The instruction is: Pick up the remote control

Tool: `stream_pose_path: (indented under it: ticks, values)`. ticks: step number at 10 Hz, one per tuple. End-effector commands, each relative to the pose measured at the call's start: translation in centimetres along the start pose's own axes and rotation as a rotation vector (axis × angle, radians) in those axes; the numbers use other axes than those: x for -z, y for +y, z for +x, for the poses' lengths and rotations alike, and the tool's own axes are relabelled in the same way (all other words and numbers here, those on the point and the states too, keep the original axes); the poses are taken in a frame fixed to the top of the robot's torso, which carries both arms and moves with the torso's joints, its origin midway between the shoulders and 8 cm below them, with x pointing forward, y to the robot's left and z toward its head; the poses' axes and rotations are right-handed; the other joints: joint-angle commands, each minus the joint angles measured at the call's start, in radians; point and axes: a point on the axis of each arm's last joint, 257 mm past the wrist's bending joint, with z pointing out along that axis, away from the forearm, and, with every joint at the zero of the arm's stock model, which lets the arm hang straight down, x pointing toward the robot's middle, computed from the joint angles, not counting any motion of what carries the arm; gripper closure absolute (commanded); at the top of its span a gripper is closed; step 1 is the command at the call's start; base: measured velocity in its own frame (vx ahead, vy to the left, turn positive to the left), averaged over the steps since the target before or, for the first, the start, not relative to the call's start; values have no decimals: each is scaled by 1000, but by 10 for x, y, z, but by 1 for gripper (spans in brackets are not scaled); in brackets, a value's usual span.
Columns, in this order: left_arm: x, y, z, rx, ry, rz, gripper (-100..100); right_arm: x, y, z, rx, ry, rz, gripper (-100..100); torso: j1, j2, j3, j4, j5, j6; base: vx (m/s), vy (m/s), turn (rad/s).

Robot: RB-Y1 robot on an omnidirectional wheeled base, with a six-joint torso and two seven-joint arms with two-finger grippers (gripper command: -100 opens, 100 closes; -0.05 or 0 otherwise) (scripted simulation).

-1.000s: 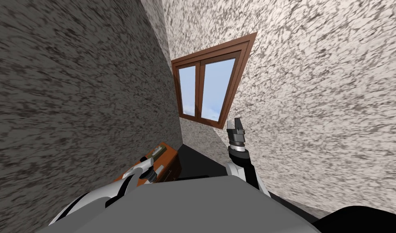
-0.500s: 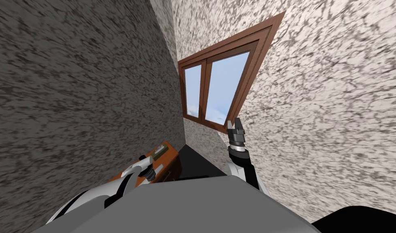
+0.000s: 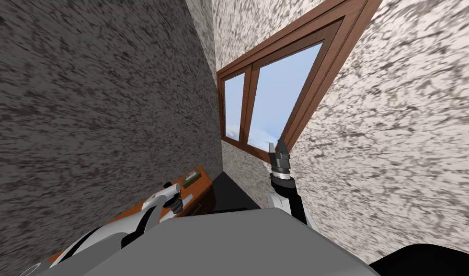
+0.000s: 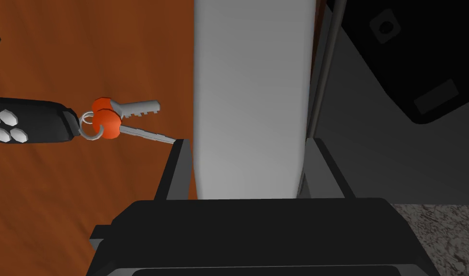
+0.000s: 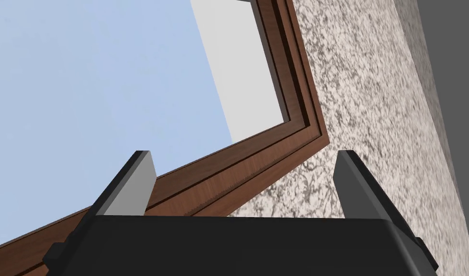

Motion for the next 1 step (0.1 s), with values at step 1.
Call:
stream_pose_path:
  ticks: [1]
  values:
    - [0, 0, 0, 0, 0, 0, 0, 0, 0, 0, 0, 0, 0, 0, 0, 0, 0, 0, 0, 0, 8, -9, -9]
